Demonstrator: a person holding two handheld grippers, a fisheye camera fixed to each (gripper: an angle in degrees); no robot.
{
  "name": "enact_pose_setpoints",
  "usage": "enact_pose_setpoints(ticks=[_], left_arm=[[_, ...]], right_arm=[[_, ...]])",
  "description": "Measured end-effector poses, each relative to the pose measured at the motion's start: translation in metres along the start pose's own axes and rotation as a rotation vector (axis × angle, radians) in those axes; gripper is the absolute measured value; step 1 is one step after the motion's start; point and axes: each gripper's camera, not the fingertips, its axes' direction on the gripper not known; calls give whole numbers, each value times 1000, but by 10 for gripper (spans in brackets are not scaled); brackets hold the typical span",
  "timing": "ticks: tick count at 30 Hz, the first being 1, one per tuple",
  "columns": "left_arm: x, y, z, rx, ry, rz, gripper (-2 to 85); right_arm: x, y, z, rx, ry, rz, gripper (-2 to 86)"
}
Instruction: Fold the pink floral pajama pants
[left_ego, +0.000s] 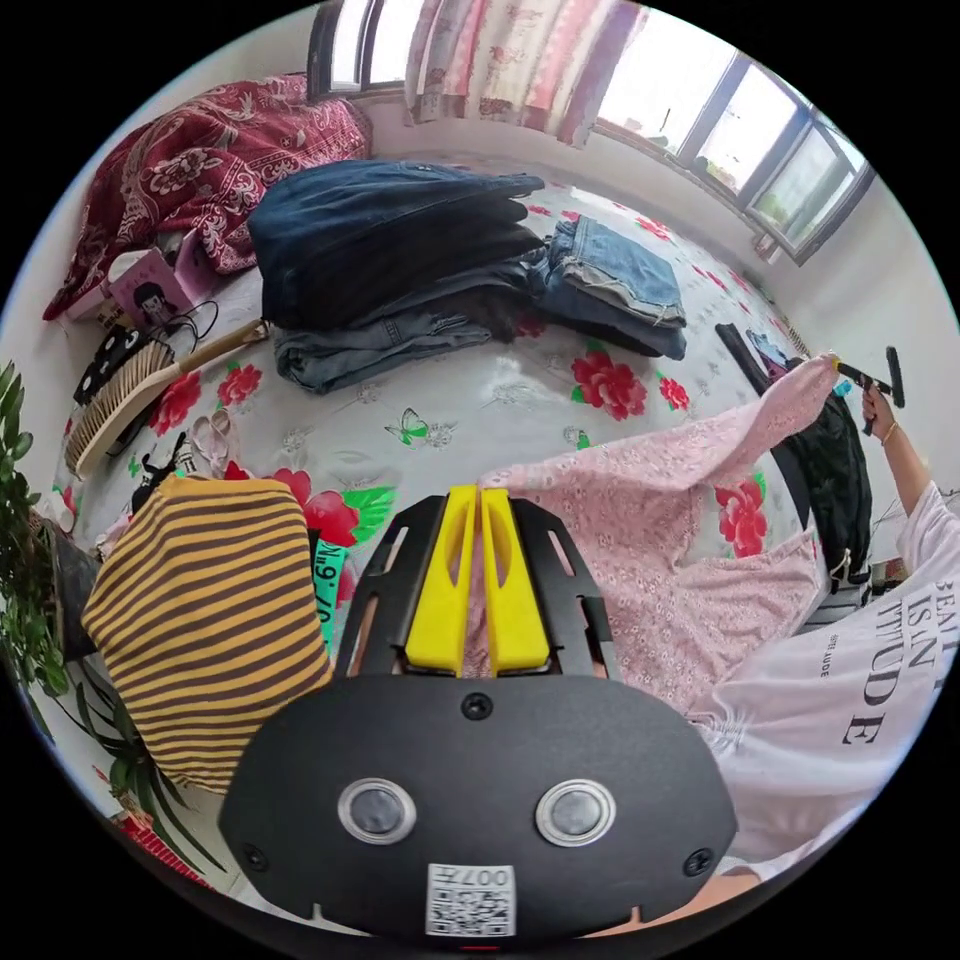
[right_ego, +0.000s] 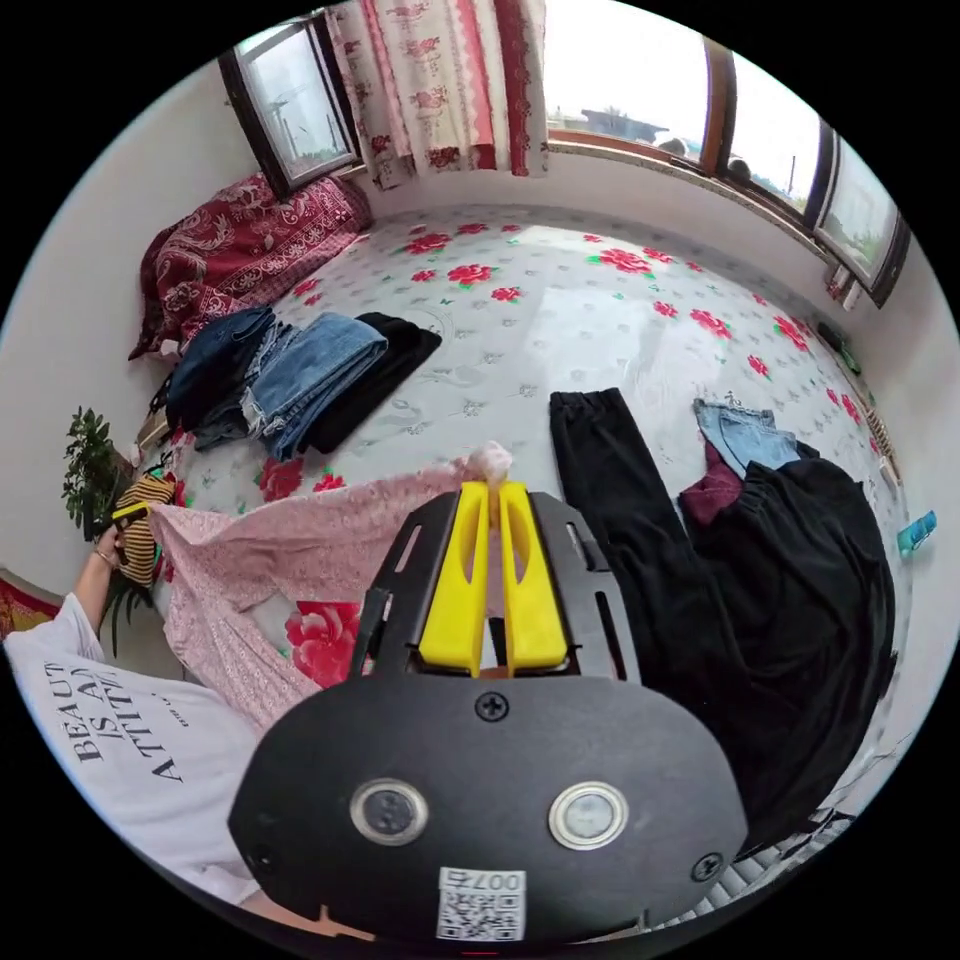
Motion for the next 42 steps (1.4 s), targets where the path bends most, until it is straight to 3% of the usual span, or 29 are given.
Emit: enact_pose_setpoints(ticks=[4, 6, 13, 18, 24, 27, 35, 39, 42], left_arm=[[-1, 6, -12, 31, 48, -56, -10], [6, 9, -26, 49, 56, -33, -10], [63, 89, -120, 231, 96, 186, -10], [107, 182, -123, 166, 72, 214, -10], [128, 257, -11, -208, 108, 121, -10], [130, 254, 16, -301, 96, 120, -10], [166, 188, -74, -11, 9, 228, -10], [182, 208, -86, 20, -15, 220, -10], [195, 233, -58, -88, -19, 211, -10]], right_arm=[[26, 40, -12, 45, -42, 115, -2], [38, 65, -48, 157, -77, 141, -2], [62, 197, -163, 461, -139, 34, -1], [92, 355, -137, 269, -81, 75, -1], [125, 489, -29, -64, -84, 353, -2], [128, 499, -18, -53, -75, 379, -2], [83, 420, -119, 235, 3, 44, -1], [54, 428, -146, 396, 105, -52, 1], [61, 453, -99, 287, 89, 31, 4]])
